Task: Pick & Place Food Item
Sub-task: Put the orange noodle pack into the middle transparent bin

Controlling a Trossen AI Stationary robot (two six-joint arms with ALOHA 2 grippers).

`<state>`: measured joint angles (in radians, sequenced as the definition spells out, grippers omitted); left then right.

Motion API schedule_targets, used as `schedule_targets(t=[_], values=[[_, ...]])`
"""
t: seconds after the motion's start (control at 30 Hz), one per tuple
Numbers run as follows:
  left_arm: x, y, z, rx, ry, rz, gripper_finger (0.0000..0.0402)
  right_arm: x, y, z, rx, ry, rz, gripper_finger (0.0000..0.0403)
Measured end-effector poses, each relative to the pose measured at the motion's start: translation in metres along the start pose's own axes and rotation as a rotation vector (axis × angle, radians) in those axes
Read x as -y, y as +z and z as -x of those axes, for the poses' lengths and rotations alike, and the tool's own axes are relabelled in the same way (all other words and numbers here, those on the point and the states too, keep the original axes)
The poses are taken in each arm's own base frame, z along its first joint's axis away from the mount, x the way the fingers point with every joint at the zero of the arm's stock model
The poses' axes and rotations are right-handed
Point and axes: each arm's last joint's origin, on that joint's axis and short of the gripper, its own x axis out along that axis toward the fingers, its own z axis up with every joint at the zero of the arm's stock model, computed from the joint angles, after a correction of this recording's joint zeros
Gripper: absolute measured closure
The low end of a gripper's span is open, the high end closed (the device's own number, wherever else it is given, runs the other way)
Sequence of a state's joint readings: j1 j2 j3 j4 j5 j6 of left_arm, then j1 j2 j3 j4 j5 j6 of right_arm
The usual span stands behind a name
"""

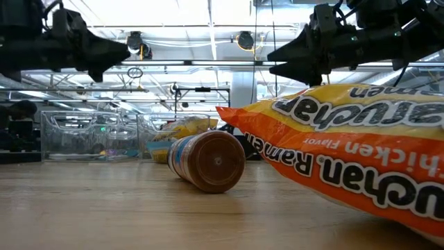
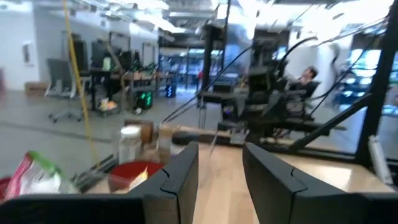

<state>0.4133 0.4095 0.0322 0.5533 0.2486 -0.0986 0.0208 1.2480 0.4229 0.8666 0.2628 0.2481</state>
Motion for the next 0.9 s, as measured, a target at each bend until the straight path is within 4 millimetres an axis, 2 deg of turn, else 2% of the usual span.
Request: schedule_targets(t=[0.33,0.77,0.9], values=[[-0.001,-0.007,-0.004,-0.057,0.036,0.002,0.0270,0.000,-0.002,0.000,-0.020,-0.003,0.058,0.0208],[0.001,0.007,-0.004,0.078,0.013,0.015,0.0270,0.001,-0.002,0.000,-0.022,-0.004,0.067,0.0208],[0.003,0.009,-0.009,0.005,-0.015,-0.006,0.0270,0.000,-0.001,0.000,-0.015,-0.001,0.082,0.0208]])
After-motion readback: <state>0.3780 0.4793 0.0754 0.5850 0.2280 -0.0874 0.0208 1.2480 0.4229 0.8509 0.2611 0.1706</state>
